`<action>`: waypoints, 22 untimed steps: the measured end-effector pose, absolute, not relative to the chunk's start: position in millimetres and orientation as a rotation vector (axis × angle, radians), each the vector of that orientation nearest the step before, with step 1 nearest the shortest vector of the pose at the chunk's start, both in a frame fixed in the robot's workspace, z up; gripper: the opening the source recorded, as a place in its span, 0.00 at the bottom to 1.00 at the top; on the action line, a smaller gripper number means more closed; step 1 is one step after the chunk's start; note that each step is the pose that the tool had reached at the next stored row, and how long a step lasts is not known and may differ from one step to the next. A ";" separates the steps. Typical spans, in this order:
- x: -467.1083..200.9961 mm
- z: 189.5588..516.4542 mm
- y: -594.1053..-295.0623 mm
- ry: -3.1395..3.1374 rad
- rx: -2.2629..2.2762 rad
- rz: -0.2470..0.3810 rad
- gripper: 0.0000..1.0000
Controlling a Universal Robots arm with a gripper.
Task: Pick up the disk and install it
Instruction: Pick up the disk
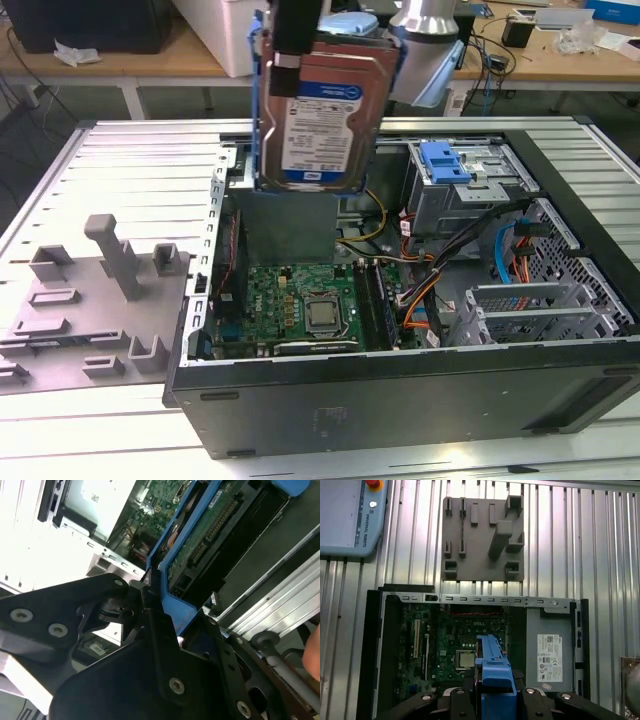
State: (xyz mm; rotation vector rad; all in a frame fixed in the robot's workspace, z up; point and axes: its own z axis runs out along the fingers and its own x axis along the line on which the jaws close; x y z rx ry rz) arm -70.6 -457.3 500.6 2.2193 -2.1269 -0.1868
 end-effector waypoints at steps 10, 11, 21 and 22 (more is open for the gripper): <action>-25.8 501.1 -465.9 -2.124 2.216 -0.193 0.37; -21.3 501.1 -466.9 -2.124 2.216 -0.194 0.37; 15.6 501.3 -479.2 -2.121 2.213 -0.199 0.37; 16.2 501.3 -480.2 -2.121 2.213 -0.199 0.37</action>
